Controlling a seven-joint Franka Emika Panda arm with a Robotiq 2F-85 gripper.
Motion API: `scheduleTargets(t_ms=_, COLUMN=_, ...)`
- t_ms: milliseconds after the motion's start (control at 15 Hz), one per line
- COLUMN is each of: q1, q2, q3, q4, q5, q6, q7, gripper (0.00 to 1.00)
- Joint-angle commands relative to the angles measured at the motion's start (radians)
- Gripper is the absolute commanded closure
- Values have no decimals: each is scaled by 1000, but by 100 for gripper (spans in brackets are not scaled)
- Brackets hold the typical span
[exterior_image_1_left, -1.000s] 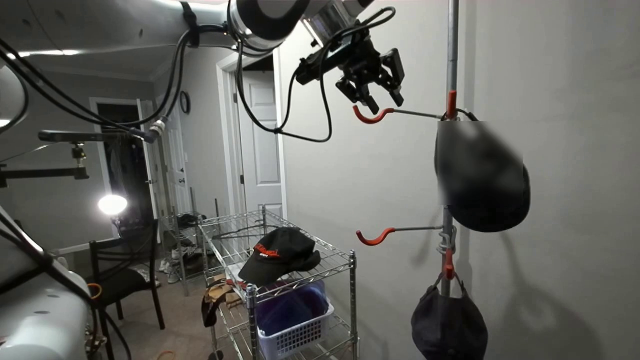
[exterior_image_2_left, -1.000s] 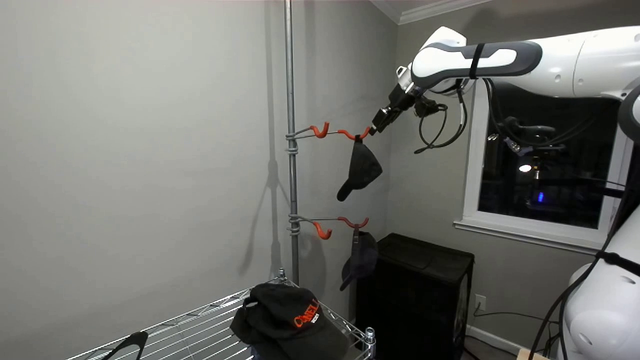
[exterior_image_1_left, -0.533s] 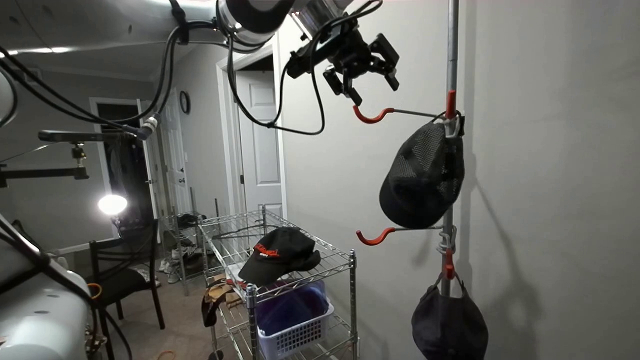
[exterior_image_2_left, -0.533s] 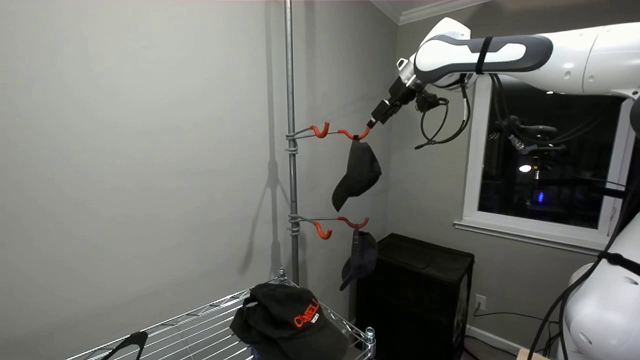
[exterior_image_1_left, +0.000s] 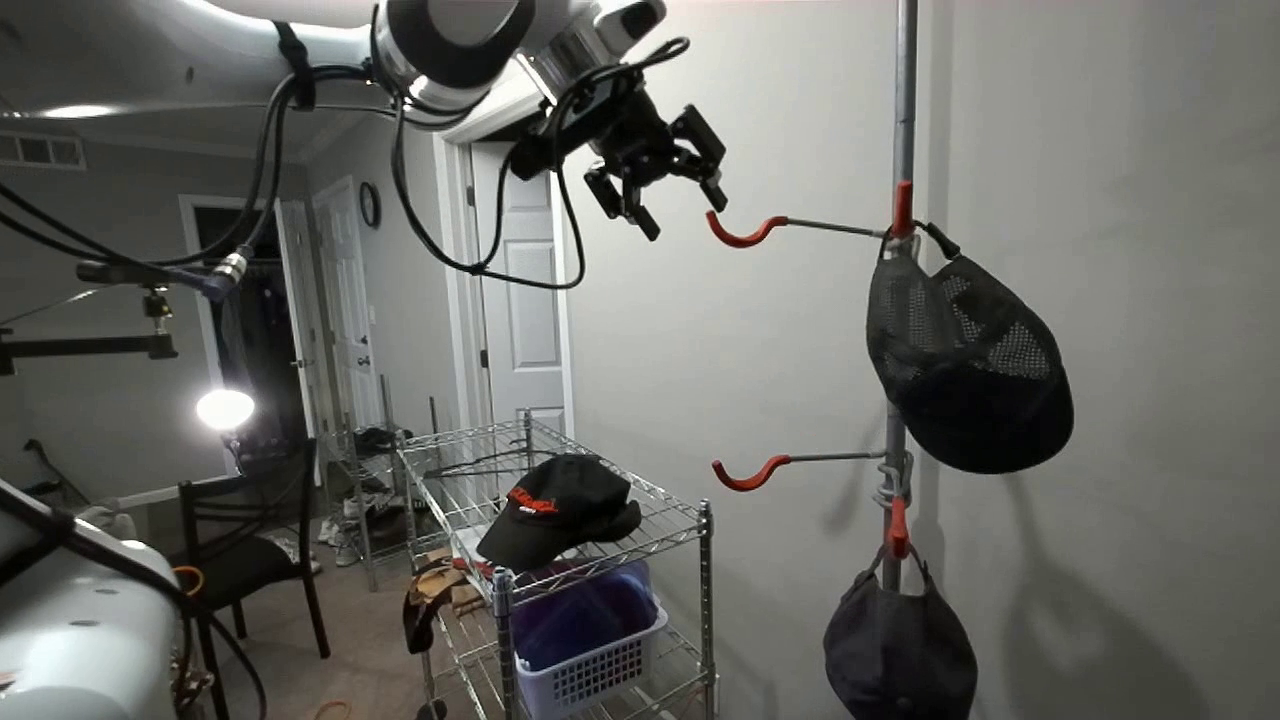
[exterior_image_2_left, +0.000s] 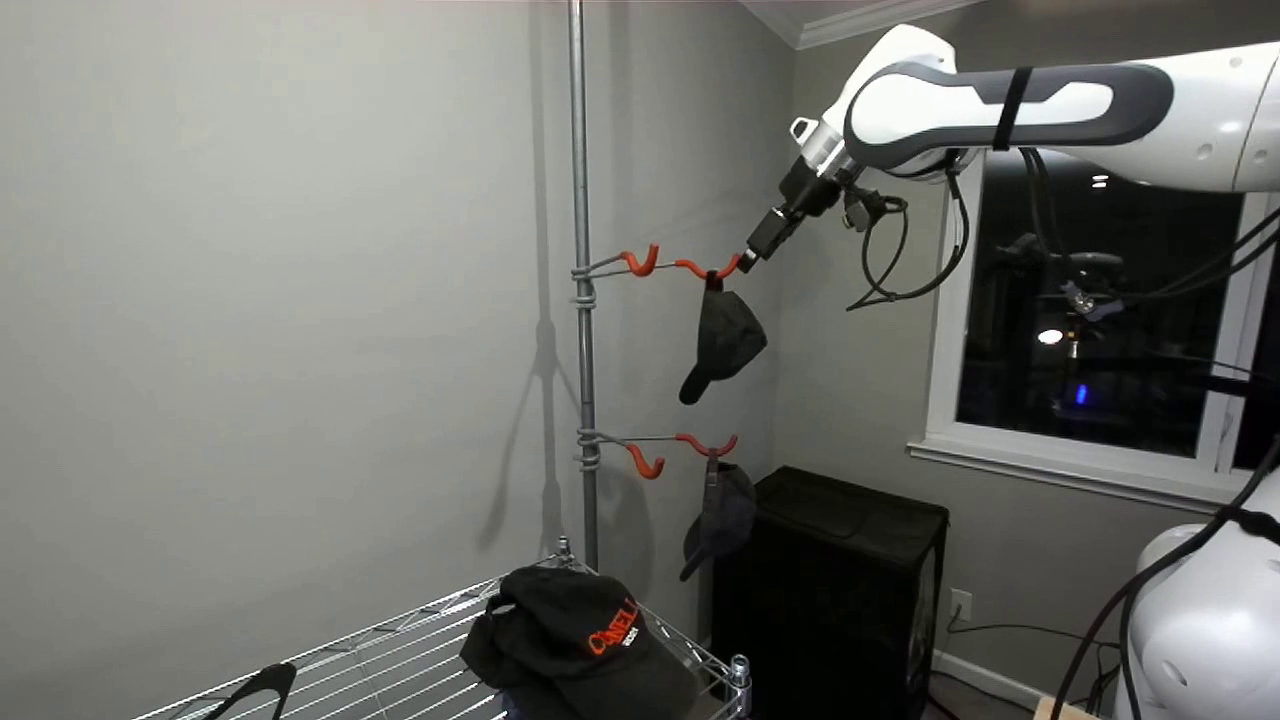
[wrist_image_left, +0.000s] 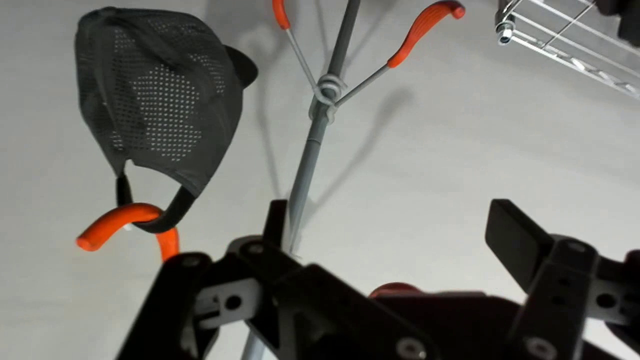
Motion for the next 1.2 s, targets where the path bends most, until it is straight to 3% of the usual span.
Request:
scheduleTargets(t_ms=0, q1=32, q2=-107, q3=72, q4=-141, q5=-61, q6=-12, q7=10, gripper=0)
scheduleTargets(t_ms=333, q1=72, q2=-130, q3=182, q4=-209, q5=-123, q6=-14, q7=82, gripper=0)
scheduleTargets(t_ms=733, q1=78, q2=-75, q3=317, q4=-266, q5=-207, q6=-34, q7=252, gripper=0)
scheduleTargets(t_ms=1133, q1=161, q2=55, q3=404, q4=-241, q5=-174, q6=-61, q7=355, gripper=0)
